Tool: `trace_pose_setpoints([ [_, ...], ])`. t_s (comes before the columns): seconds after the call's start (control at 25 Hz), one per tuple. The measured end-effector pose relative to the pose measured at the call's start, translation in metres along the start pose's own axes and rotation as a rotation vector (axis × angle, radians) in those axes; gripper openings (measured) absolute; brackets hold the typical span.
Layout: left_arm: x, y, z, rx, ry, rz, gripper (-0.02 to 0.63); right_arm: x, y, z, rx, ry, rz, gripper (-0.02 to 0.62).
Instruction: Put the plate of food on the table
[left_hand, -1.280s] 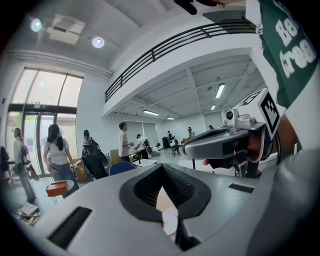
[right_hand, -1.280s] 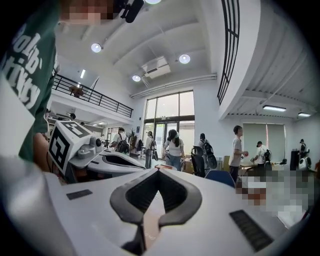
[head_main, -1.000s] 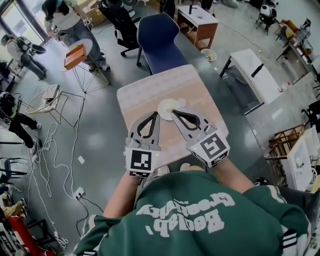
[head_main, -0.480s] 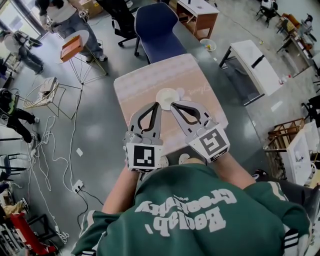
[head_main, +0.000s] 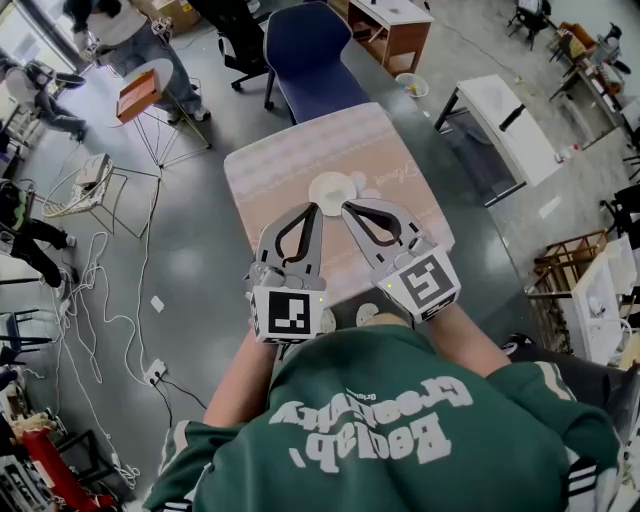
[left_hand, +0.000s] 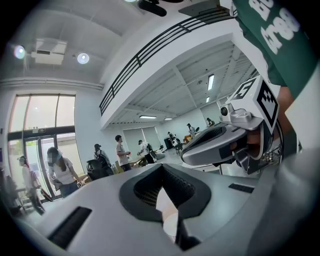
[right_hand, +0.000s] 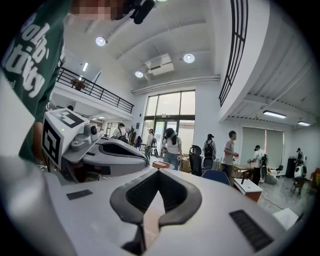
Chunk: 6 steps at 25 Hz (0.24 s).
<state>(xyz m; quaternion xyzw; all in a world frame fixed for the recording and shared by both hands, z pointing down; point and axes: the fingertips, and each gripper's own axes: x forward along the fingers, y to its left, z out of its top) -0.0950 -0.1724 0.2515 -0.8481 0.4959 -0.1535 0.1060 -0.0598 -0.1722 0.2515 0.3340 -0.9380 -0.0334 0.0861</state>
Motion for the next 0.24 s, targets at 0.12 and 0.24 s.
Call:
trace_pose_setpoints([
  [0.12, 0.0, 0.005, -0.001, -0.006, -0.005, 0.0, 0.009, 0.005, 0.0, 0.002, -0.009, 0.002, -0.002, 0.015],
  [0.24, -0.001, 0.011, -0.003, -0.009, -0.006, 0.001, 0.009, 0.012, 0.002, 0.007, -0.009, -0.003, -0.001, 0.014],
])
